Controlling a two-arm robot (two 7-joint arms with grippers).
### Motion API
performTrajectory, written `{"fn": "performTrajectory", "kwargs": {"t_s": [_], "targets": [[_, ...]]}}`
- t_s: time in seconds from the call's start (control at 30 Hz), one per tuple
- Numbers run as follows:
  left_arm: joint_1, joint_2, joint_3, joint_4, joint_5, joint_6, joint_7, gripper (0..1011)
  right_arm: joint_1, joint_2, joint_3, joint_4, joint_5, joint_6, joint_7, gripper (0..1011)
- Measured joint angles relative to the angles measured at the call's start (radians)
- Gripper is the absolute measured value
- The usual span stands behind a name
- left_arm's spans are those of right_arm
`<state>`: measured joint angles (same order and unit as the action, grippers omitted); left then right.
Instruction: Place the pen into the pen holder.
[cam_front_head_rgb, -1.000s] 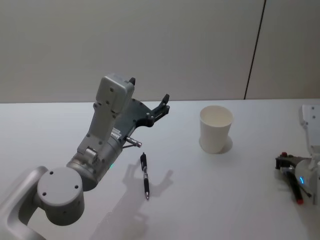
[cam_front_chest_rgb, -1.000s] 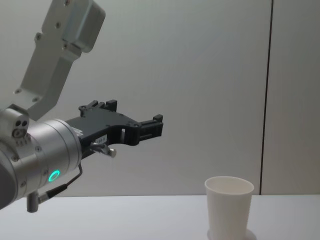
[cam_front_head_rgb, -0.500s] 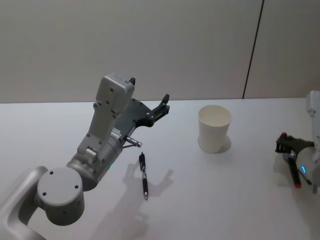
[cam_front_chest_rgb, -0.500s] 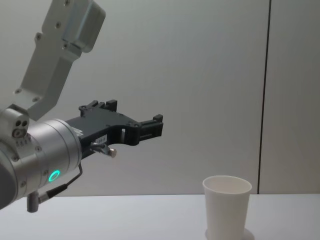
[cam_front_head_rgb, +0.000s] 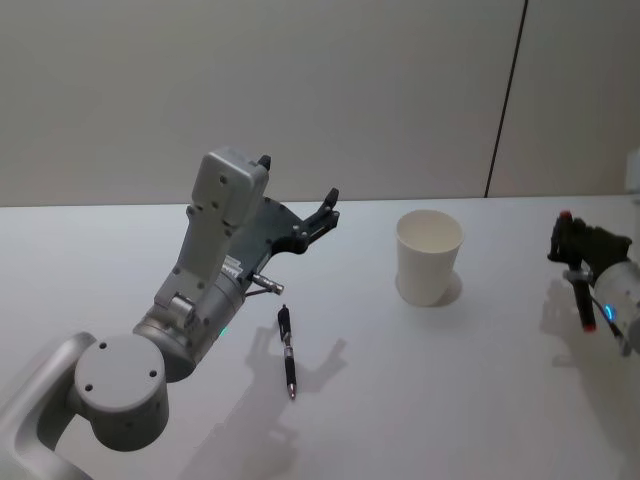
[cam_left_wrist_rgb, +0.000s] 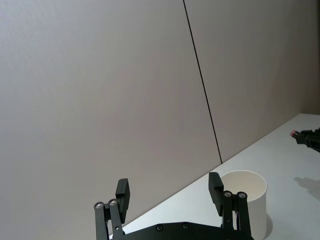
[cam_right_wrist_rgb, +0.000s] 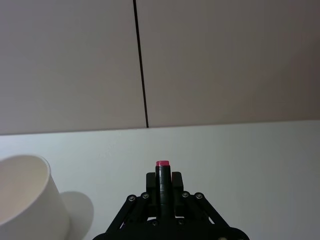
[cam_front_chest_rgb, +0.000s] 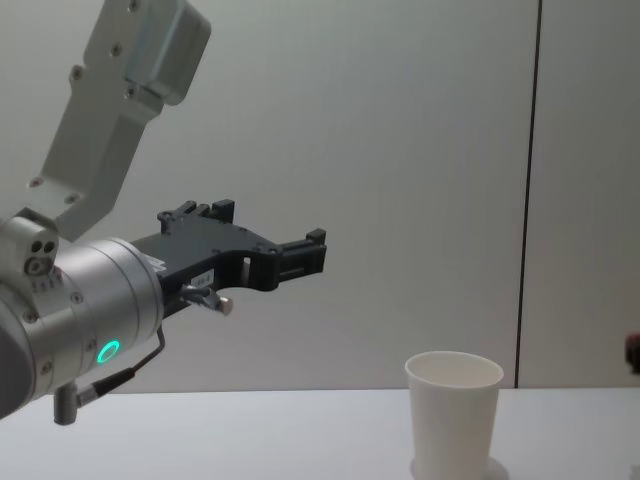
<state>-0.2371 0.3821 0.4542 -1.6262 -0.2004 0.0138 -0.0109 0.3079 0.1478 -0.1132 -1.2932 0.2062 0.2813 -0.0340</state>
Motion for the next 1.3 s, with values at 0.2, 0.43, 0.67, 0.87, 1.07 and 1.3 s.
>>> {"fn": "performTrajectory", "kwargs": {"t_s": [0.2,0.43,0.67,0.87,1.07,1.3], "targets": [[0.0,0.0,0.0,0.0,0.0,0.0,0.0,1004,0.0,-0.003,-0.003,-0.015,-0.008,-0.073,0.018,172],[0.0,0.0,0.0,0.0,0.0,0.0,0.0,1004,0.005,-0.009,-0.009,-0.025,-0.018,-0.167,0.044,172],[0.0,0.0,0.0,0.0,0.0,0.0,0.0,1004,0.018,-0.019,-0.017,-0.024,-0.033,-0.282,0.073,172],[0.0,0.0,0.0,0.0,0.0,0.0,0.0,1004,0.033,-0.028,-0.026,-0.011,-0.044,-0.367,0.093,172],[0.0,0.0,0.0,0.0,0.0,0.0,0.0,1004,0.055,-0.043,-0.037,0.016,-0.058,-0.473,0.117,172],[0.0,0.0,0.0,0.0,0.0,0.0,0.0,1004,0.094,-0.065,-0.054,0.075,-0.08,-0.618,0.143,172]]}}
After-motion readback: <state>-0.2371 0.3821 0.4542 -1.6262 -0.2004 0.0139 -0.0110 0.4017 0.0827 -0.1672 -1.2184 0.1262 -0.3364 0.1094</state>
